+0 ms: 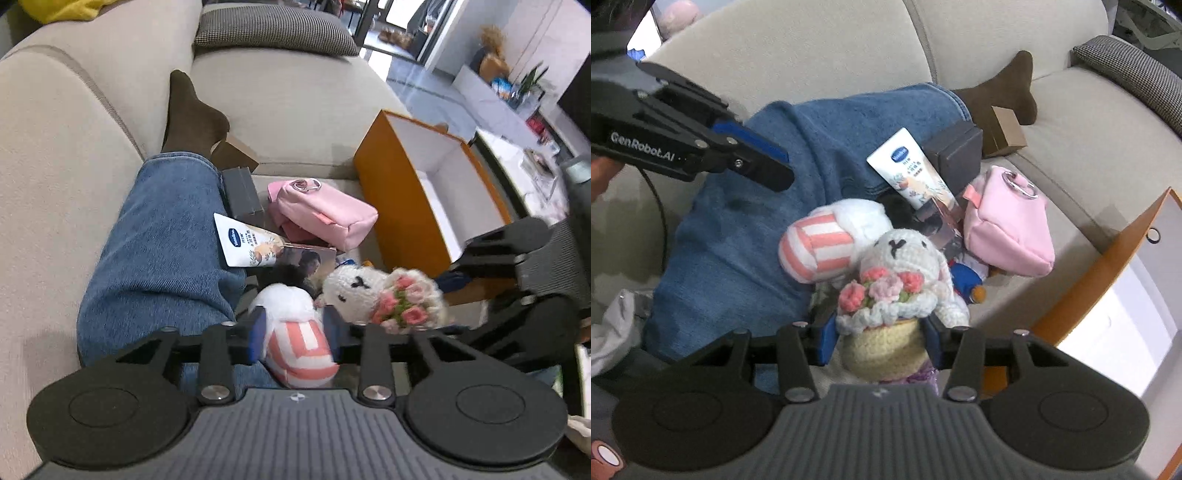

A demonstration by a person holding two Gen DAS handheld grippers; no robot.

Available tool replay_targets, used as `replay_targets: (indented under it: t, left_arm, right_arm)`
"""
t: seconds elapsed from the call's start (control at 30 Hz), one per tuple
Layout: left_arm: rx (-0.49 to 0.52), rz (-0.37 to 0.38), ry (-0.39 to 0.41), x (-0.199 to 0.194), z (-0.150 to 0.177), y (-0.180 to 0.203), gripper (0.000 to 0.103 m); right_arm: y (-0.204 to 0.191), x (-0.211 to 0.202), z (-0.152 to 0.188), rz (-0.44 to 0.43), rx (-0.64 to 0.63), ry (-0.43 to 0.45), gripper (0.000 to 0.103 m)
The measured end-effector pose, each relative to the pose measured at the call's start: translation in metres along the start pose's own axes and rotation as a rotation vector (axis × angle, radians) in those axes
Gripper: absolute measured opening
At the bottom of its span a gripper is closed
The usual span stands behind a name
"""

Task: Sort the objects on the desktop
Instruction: 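Grasp the crocheted bunny with the right gripper and lift it, then carry the crocheted bunny and white plush into the shoebox with both grippers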

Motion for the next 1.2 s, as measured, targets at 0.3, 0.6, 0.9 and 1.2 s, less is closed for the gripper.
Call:
replay_targets:
  t: [0.3, 0.6, 0.9, 1.2]
  left_arm:
    - [0.229, -0.107, -0.201, 0.060, -0.022, 0.036, 0.062]
    - [0.277, -0.136, -0.397, 0.103, -0.022, 0.039, 0.072]
    - [0.166, -0.099, -0.455, 0.124, -0.023, 0.021, 0.071]
    - [-0.002, -0.044, -0.216, 0.078, -0.003, -0.003, 0.062]
  right_arm:
    - [0.020, -0.069, -0.006, 0.061, 0.034, 0.135, 0.049]
    - [0.069, -0.113, 0.003, 0.156, 0.138, 0.239, 0.049]
    - [0.118, -0.121, 0.025, 0.230, 0.264, 0.234, 0.050]
    - [0.159, -0.115, 0.048, 0.299, 0.428, 0.225, 0.050]
Point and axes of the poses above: each gripper's, at about its wrist camera, not at the fingertips, and x roughly the way its jaws point, y to its right, z to its underside, the point moved 2 cm from there along x, roughly the way its jaws point, and after that the axes turned 10 degrees about x, right-handed, at the moved point
